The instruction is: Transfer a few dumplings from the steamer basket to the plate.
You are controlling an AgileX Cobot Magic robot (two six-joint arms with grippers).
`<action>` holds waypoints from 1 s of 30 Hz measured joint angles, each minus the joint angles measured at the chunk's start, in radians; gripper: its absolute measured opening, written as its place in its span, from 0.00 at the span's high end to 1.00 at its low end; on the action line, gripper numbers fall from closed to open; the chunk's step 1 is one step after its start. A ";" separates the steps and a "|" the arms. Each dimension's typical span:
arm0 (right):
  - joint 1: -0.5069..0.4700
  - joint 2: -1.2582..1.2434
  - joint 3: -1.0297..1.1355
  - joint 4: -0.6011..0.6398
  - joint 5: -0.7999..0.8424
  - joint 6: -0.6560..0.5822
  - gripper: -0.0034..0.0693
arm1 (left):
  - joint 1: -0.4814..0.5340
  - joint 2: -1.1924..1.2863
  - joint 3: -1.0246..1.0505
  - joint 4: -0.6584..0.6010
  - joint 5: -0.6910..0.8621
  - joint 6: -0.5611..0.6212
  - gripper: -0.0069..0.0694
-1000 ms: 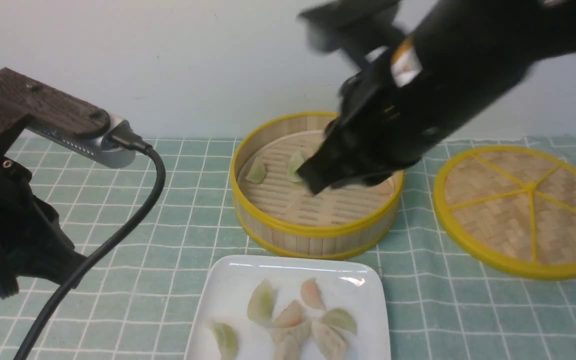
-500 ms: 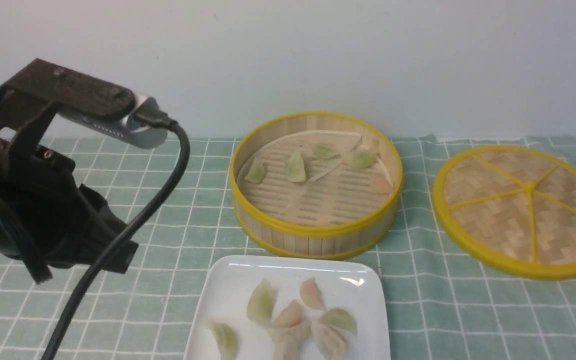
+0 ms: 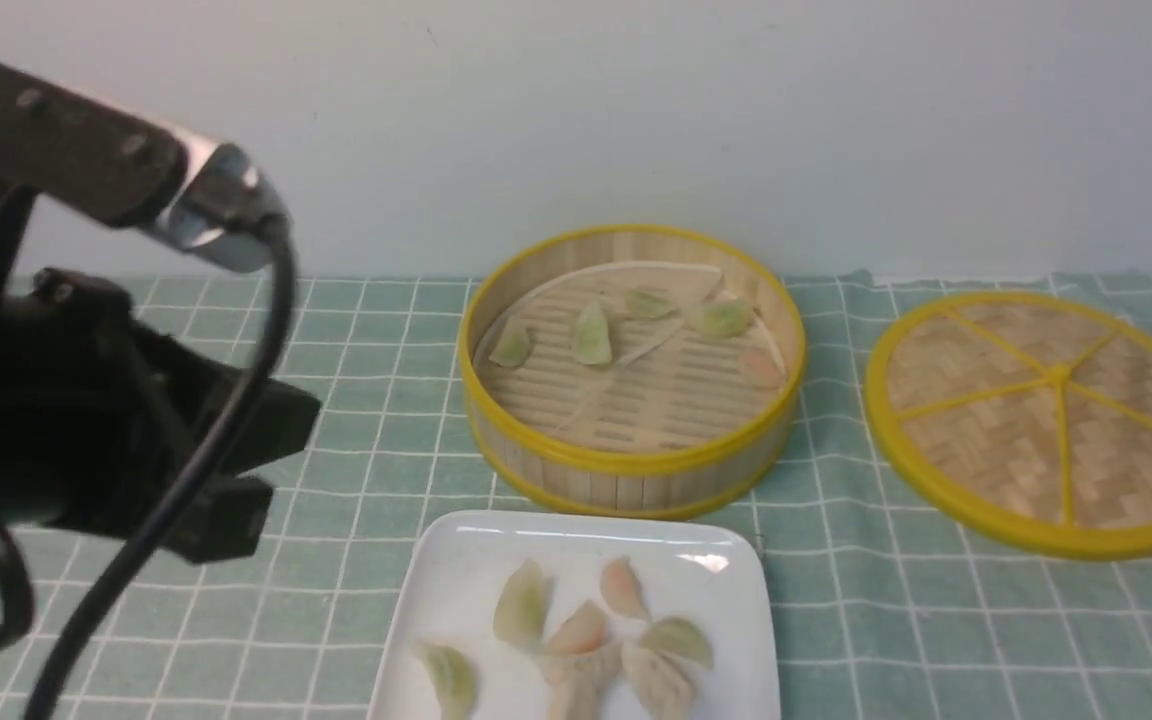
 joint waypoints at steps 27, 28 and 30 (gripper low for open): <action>0.000 0.000 0.001 -0.001 0.000 0.002 0.97 | 0.000 -0.650 0.330 -0.045 -0.311 -0.007 0.92; 0.000 0.000 0.001 -0.001 0.000 0.002 0.97 | 0.000 -0.650 0.351 -0.016 -0.331 -0.004 0.92; 0.000 0.000 0.001 0.000 0.000 0.002 0.97 | 0.004 -0.664 0.420 0.056 -0.389 -0.006 0.92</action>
